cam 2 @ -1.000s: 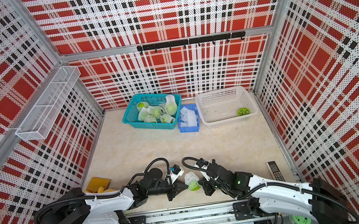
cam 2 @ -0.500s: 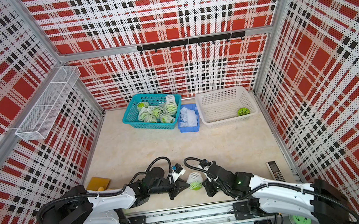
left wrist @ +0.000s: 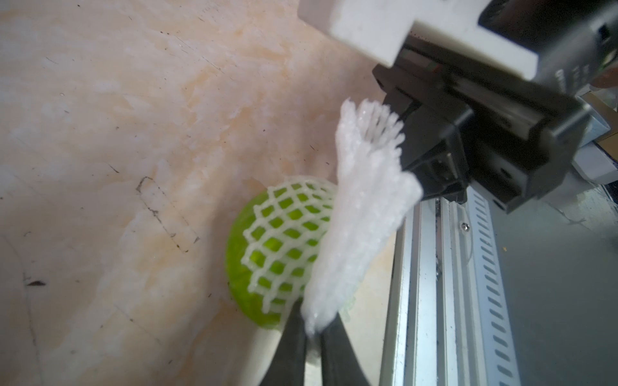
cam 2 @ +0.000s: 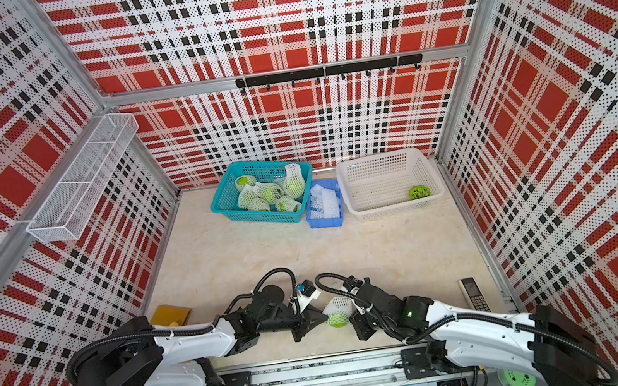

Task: Sleeve custard apples in foam nets
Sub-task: Put on the foam net on the custard apple.

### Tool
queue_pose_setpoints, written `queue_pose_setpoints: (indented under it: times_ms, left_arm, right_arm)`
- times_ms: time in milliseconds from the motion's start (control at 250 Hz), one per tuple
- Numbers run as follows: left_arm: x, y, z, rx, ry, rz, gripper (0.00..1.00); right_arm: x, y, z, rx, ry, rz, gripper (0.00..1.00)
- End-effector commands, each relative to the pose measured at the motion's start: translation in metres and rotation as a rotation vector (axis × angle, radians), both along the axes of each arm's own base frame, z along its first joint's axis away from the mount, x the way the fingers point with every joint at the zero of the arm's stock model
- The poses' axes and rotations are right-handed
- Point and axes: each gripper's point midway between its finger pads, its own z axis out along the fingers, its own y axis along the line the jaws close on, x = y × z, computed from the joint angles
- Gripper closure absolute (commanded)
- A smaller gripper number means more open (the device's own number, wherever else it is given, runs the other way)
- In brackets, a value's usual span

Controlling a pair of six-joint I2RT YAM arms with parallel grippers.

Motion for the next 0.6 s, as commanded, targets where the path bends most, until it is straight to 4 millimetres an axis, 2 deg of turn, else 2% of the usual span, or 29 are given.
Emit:
queue_pose_setpoints:
  times_ms: [0,188,444,596]
  left_arm:
    - [-0.011,0.001,-0.013,0.045,0.076,-0.042,0.86]
    - [-0.01,0.004,-0.017,0.044,0.124,-0.046,0.84]
    - [-0.003,0.008,-0.036,0.091,0.175,-0.011,0.83]
    - [-0.002,0.005,-0.039,0.092,0.188,-0.02,0.83]
  right_arm:
    - [-0.014,0.01,-0.001,0.035,0.036,0.087,1.0]
    - [-0.013,0.01,0.006,0.051,0.007,0.093,1.0]
    - [0.001,0.005,-0.001,-0.029,-0.029,0.053,1.0]
    - [0.002,0.006,-0.006,-0.055,-0.018,0.05,1.0]
